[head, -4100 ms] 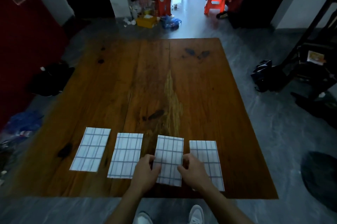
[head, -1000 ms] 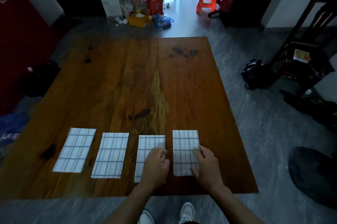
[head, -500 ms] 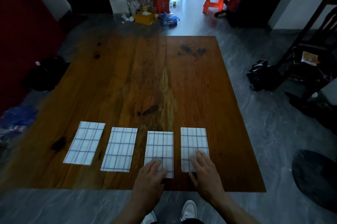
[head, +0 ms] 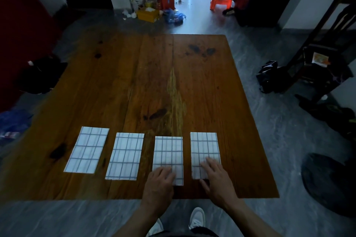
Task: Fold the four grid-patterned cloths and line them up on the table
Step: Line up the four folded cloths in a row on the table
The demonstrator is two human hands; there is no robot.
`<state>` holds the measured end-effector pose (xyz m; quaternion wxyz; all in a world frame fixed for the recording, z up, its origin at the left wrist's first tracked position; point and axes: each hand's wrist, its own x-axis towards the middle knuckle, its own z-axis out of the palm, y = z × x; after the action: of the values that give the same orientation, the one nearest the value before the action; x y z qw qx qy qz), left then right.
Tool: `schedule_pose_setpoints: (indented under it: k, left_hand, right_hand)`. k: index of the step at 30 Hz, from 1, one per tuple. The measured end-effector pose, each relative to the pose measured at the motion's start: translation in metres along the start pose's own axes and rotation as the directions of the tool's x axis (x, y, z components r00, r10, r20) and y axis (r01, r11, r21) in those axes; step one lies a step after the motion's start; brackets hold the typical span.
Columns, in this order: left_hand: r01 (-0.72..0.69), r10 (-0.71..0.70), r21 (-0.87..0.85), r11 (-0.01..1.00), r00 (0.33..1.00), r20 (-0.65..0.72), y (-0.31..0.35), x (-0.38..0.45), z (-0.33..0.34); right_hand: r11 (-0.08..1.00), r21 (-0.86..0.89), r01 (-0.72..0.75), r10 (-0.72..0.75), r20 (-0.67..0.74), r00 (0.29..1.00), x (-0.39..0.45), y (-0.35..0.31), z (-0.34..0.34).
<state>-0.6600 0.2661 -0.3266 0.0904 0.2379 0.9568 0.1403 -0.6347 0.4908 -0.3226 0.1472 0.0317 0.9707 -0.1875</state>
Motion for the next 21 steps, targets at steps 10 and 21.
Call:
schedule_pose_setpoints:
  k: [10,21]
  left_hand:
    - [0.009,-0.008,0.035,0.999,0.999,-0.043,-0.005,0.021,-0.002]
    - [0.028,-0.026,0.043,0.999,0.999,-0.047,-0.008,0.035,0.0]
  right_hand:
    - [1.0,0.008,-0.001,0.001,0.013,1.0,-0.001,0.0,-0.005]
    - [1.0,0.02,0.001,-0.001,0.0,1.0,-0.001,0.002,-0.003]
